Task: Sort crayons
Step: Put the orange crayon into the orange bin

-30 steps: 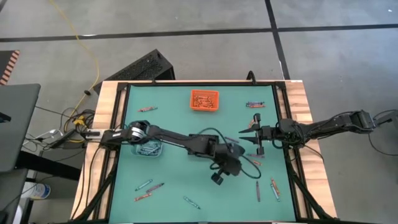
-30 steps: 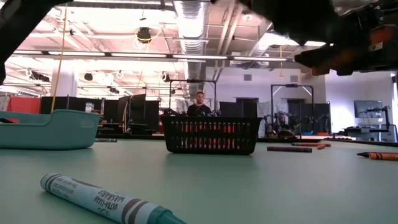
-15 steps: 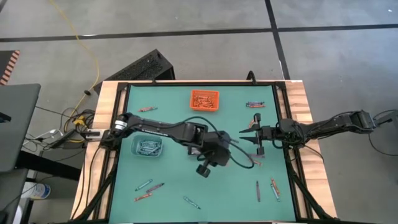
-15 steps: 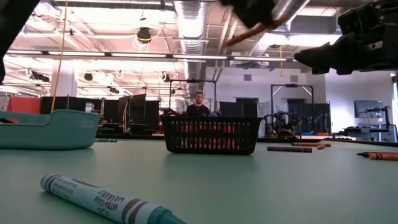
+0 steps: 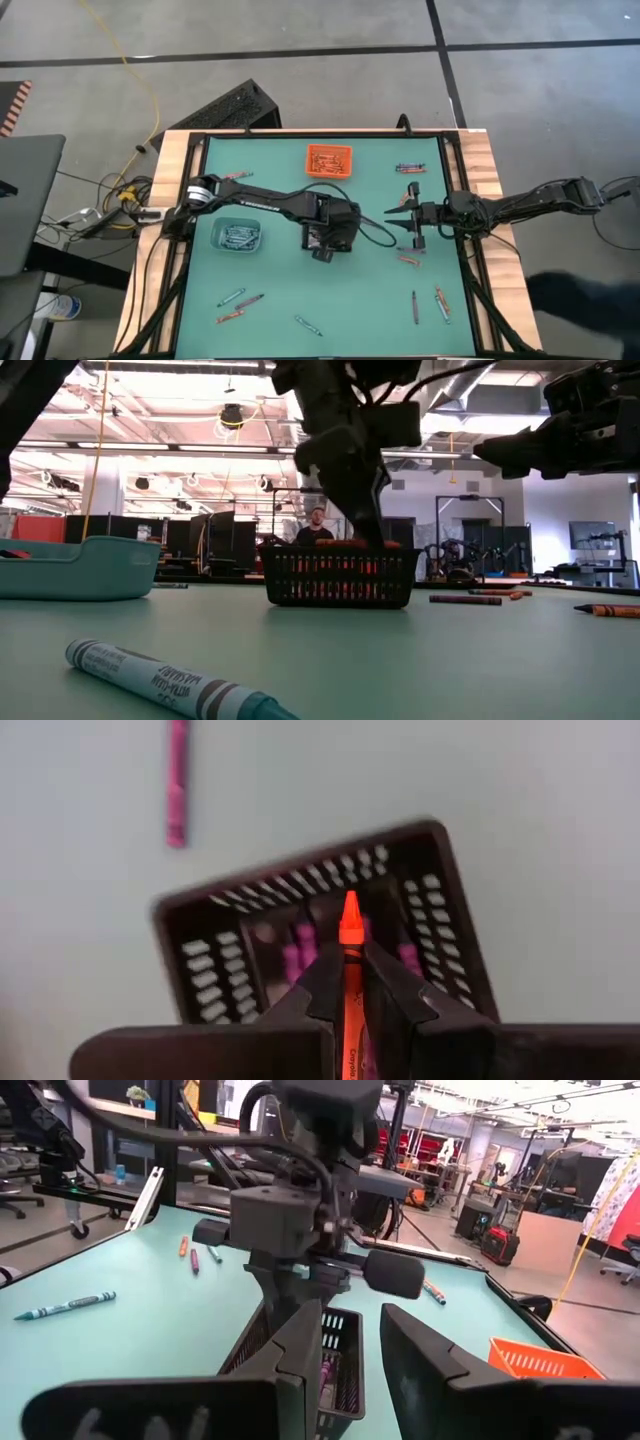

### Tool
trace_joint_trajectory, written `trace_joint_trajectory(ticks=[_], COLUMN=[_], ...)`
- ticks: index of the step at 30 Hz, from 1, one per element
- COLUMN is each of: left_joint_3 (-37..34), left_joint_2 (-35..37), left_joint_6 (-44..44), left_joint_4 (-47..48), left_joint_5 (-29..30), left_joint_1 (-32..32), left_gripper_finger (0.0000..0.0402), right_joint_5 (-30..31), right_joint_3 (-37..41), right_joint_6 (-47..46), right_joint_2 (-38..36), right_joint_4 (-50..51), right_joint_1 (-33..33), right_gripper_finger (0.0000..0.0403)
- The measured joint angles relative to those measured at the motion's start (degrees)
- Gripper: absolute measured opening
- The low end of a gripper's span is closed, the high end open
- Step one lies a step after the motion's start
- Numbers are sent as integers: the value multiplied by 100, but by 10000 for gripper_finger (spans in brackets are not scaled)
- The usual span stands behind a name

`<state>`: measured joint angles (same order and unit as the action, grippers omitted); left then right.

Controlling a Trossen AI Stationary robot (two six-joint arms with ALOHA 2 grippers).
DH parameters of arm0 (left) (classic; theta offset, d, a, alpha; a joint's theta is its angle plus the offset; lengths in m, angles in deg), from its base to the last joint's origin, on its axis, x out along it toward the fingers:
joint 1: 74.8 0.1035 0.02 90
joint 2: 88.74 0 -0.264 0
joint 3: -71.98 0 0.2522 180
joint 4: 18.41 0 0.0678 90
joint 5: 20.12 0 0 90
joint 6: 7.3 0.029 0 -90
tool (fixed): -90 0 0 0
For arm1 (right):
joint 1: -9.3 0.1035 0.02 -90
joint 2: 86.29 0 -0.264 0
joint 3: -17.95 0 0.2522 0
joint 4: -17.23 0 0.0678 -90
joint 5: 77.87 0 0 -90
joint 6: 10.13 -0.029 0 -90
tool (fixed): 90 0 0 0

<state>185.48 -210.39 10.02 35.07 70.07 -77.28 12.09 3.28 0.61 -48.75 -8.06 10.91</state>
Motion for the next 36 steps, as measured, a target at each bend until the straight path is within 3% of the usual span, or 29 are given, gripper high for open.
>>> trace_joint_trajectory(ticks=[12,23,27,32,36], left_joint_3=[-146,-128,-128,-267,-1205], left_joint_2=[9,152,438,986,1760], left_joint_6=[-497,-470,-539,-820,-991], left_joint_4=[-98,273,663,1090,722], left_joint_5=[230,373,538,1100,1245], left_joint_1=[111,137,139,137,164], left_gripper_finger=[18,117,140,141,134], right_joint_5=[2,2,4,7,13], right_joint_3=[0,0,-4,-4,-146], right_joint_6=[20,-1,-241,-541,-916], right_joint_2=[0,0,0,0,0], right_joint_4=[19,123,255,330,376], right_joint_1=[-2,-2,-2,-2,-50], right_gripper_finger=[107,107,107,107,107])
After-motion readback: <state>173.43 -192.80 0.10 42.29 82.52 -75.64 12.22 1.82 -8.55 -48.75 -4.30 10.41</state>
